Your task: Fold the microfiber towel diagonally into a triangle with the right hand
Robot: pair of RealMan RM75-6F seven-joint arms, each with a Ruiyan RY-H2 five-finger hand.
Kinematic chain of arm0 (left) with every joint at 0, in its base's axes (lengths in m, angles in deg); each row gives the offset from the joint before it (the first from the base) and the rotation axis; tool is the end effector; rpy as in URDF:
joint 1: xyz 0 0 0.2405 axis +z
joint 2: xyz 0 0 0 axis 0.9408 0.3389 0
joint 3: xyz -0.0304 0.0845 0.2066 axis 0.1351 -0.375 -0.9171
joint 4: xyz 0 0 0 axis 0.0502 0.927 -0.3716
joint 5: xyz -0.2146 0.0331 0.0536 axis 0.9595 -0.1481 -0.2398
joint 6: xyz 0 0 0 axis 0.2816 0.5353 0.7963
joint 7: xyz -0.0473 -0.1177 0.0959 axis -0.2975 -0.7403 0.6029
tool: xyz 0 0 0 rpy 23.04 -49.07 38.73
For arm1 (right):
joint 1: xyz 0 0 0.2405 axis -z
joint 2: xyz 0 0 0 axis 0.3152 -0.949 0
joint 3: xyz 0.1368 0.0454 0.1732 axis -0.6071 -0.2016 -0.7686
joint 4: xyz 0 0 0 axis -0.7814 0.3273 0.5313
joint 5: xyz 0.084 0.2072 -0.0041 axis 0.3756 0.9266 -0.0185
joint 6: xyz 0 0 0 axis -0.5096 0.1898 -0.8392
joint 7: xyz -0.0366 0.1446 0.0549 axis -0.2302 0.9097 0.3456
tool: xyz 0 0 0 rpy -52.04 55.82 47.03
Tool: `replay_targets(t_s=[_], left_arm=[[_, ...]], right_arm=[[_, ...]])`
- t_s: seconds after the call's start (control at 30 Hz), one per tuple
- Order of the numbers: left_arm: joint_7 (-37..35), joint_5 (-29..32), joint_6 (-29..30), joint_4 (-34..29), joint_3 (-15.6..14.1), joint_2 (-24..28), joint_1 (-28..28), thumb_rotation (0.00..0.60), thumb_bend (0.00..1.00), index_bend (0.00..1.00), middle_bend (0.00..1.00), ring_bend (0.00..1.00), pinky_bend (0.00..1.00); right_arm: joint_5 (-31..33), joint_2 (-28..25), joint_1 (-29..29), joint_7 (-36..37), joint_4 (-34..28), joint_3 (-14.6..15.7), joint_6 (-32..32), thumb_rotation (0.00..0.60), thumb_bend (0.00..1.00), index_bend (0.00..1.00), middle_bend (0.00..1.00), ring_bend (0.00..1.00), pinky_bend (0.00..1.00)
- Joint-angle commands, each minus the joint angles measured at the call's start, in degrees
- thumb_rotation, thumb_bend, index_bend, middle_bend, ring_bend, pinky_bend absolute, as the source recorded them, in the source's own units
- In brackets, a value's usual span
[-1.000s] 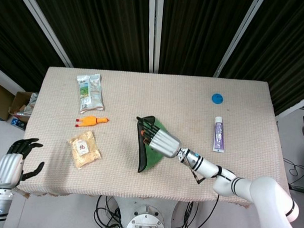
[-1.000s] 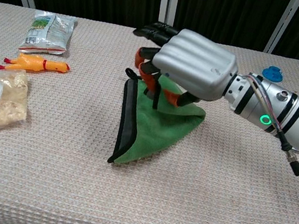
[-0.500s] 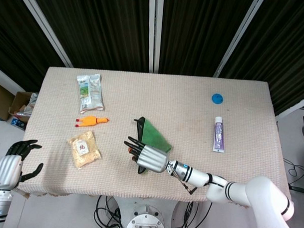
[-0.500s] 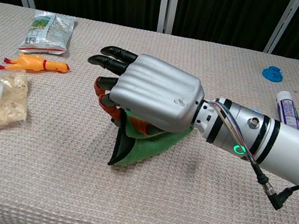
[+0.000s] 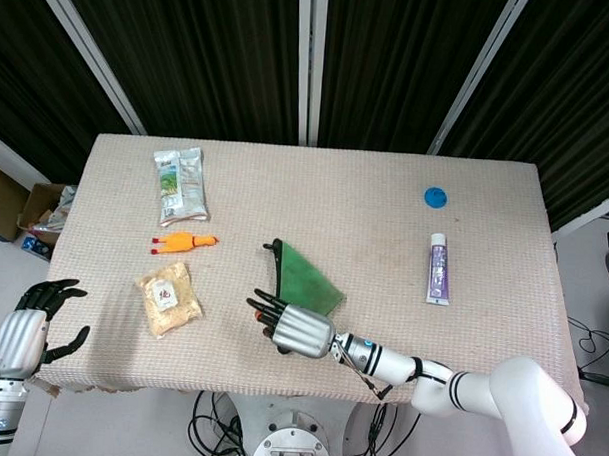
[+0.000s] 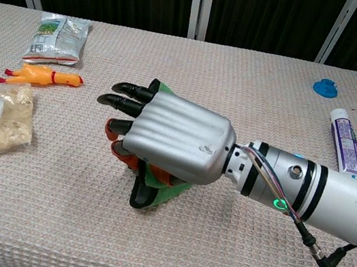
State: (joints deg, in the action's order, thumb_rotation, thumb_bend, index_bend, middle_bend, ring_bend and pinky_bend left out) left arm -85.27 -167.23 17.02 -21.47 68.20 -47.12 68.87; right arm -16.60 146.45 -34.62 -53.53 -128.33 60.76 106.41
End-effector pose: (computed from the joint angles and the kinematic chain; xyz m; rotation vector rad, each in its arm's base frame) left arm -0.2951 0.1634 0.1021 -1.3256 -1.0832 -1.0495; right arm -0.0468 -0.2551 -0.1268 2.4123 0.1000 1.1922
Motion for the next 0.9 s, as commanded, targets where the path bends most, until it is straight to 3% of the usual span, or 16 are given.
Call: replay_targets(t_s=[0.03,0.1,0.23,0.5,0.67,0.8,0.9], left_arm=[[0.06,-0.02,0.00,-0.11,0.01,0.06,-0.02,0.600,0.28,0.31,0.21,0.18,0.16],[0.05,-0.10,0.15,-0.18,0.03,0.11,0.02,0.600,0.28,0.31,0.21,0.18,0.16],[0.20,-0.20,0.27,-0.32,0.07,0.31,0.02,0.600,0.28,0.31,0.21,0.18,0.16],[0.92,-0.46,0.04,-1.07,0.51,1.00,-0.59,0.600,0.28,0.31,0.21,0.18,0.16],[1.15,-0.30,-0.88,-1.18,0.90,1.30,-1.39,0.600,0.28,0.31,0.21,0.18,0.16],[1.71,0.84,-2.62,-0.46,1.39,1.16,-2.30,0.600,0.28,0.31,0.21,0.18,0.16],[4.87,2.41,-2.76,0.85,2.30,0.15,-2.47,0.600,0.28,0.31,0.21,0.18,0.16]], right_arm=[[2.21,0.33,1.15,-4.93,-2.16,-0.50,-3.10,0.600,0.20,0.13,0.11,0.00,0.00],[3.22,-0.33,2.00,-6.04,-4.34,-1.14,-3.00,0.600,0.10,0.01,0.04,0.00,0.00],[4.13,-3.20,3.70,-8.41,-9.12,-2.53,-0.79,0.600,0.00,0.00,0.00,0.00,0.00],[6.86,-14.38,9.07,-13.84,-20.73,-4.72,5.04,0.600,0.00,0.00,0.00,0.00,0.00],[14.59,-22.49,15.51,-15.49,-26.39,-6.86,9.43,0.600,0.03,0.00,0.02,0.00,0.00],[23.54,-28.65,22.54,-11.04,-30.46,-7.82,13.15,0.600,0.16,0.03,0.14,0.00,0.07],[26.43,-32.96,27.68,-4.04,-32.19,-6.82,16.05,0.600,0.18,0.06,0.16,0.00,0.09]])
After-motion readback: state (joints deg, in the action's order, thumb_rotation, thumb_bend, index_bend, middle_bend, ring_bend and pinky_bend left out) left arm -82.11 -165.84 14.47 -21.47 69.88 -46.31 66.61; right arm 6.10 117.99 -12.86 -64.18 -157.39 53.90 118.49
